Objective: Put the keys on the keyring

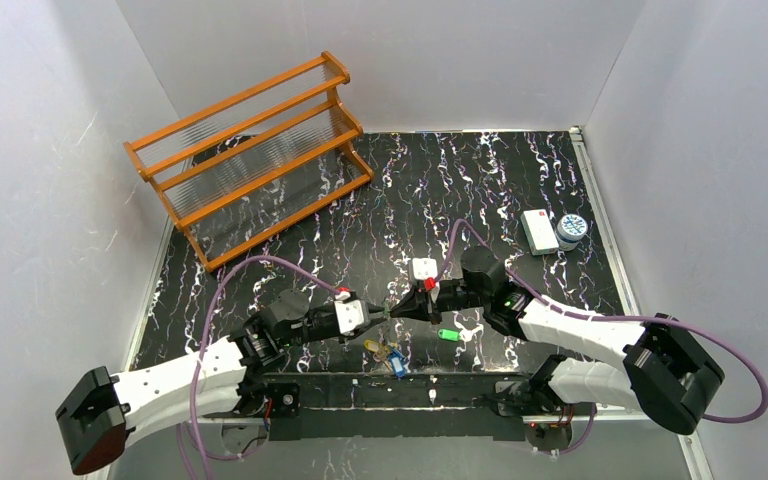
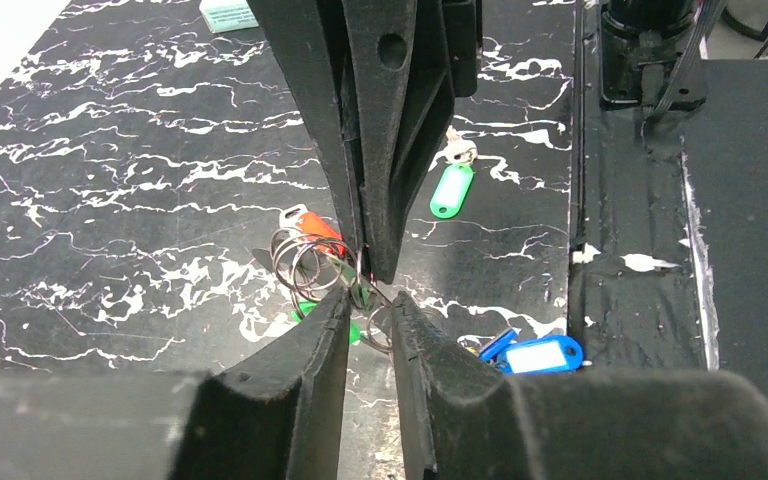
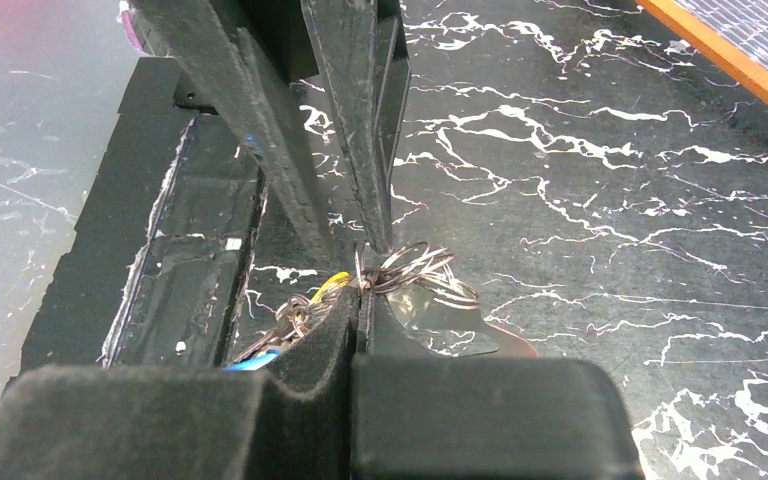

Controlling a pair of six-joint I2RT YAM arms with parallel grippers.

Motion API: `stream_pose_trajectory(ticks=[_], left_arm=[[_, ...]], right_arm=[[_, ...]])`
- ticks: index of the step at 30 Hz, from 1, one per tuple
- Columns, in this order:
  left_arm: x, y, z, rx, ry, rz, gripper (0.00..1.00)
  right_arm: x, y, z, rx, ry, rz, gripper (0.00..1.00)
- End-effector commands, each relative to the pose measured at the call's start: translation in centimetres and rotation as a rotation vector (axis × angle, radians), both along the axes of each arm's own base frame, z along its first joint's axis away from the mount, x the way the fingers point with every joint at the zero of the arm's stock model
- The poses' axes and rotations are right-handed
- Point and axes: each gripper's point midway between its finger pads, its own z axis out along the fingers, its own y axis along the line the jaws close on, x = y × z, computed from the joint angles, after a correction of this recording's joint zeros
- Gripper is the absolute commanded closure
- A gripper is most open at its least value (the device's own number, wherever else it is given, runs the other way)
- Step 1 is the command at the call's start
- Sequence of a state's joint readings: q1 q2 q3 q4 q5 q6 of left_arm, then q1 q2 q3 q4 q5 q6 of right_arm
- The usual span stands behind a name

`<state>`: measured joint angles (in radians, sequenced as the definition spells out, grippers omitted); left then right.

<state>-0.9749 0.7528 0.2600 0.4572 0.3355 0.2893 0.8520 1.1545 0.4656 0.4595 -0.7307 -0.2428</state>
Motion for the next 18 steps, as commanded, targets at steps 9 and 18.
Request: stream_pose_trajectory(ticks=[9,18], left_arm=[[0.7,-1.2,2.4,-0.043,-0.029,-0.001,0.94],[1.7,0.1,2.1,-0.071,0.001,0.105,1.0]], right_arm=[[0.1,0.8,2.4,0.069,-0.052,0.033,0.99],[1.2,0.8,3.3,0.063,-0.065,-0.033,0.81]])
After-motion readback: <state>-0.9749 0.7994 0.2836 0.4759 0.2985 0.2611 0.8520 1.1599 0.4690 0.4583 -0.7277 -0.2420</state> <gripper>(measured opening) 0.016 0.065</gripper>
